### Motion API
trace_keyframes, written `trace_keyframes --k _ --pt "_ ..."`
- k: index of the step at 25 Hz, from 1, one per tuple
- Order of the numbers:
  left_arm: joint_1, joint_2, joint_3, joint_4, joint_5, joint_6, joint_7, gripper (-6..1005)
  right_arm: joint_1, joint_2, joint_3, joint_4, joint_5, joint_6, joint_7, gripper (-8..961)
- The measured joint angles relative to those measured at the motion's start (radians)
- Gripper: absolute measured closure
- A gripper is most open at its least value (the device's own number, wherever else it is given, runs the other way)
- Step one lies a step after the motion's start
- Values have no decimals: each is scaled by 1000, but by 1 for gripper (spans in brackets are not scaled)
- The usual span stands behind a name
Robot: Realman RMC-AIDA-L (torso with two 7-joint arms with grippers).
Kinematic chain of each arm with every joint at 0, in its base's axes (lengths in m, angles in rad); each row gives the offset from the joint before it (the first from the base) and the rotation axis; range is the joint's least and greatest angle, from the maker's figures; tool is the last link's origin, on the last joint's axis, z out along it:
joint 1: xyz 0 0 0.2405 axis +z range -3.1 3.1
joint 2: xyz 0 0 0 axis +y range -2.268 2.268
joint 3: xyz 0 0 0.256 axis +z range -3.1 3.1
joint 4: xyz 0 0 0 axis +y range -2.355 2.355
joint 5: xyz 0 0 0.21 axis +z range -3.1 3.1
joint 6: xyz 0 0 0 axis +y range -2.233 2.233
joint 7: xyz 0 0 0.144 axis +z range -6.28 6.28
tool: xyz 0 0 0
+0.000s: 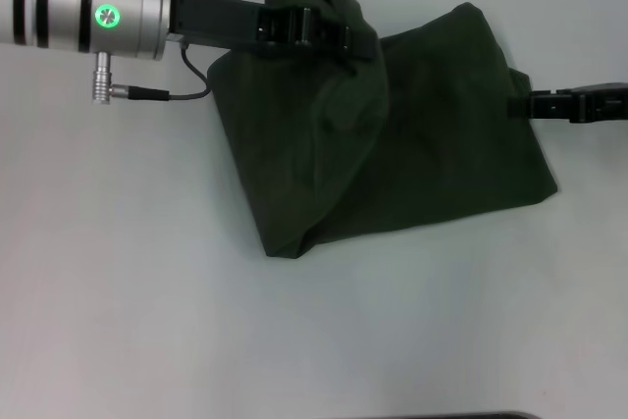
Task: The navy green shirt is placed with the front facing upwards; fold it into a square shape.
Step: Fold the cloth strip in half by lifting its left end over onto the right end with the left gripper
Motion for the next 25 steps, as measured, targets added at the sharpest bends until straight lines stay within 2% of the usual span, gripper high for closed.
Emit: trace_keyframes --k 6,7,9,12,17,19,20,25 --pt "15 10 -1 4 -8 -9 -1 968 2 0 0 1 0 7 0 431" --pt "14 11 3 27 -42 25 6 968 2 1 0 1 0 9 0 431" --pt "7 5 8 56 -77 66 15 968 2 0 0 1 0 11 0 431" --pt "-22 -20 60 82 -120 117 26 968 2 1 0 1 0 8 0 430" --pt "-99 -23 162 -61 -135 17 51 968 1 2 1 1 0 11 0 433" --pt "-111 -23 183 -81 -136 -12 54 968 1 3 0 1 0 12 0 433" --pt "-128 -27 223 -101 -139 -81 50 968 1 3 0 1 0 12 0 433" --pt "-136 -29 270 -113 -141 -180 21 968 -3 4 0 1 1 5 0 432"
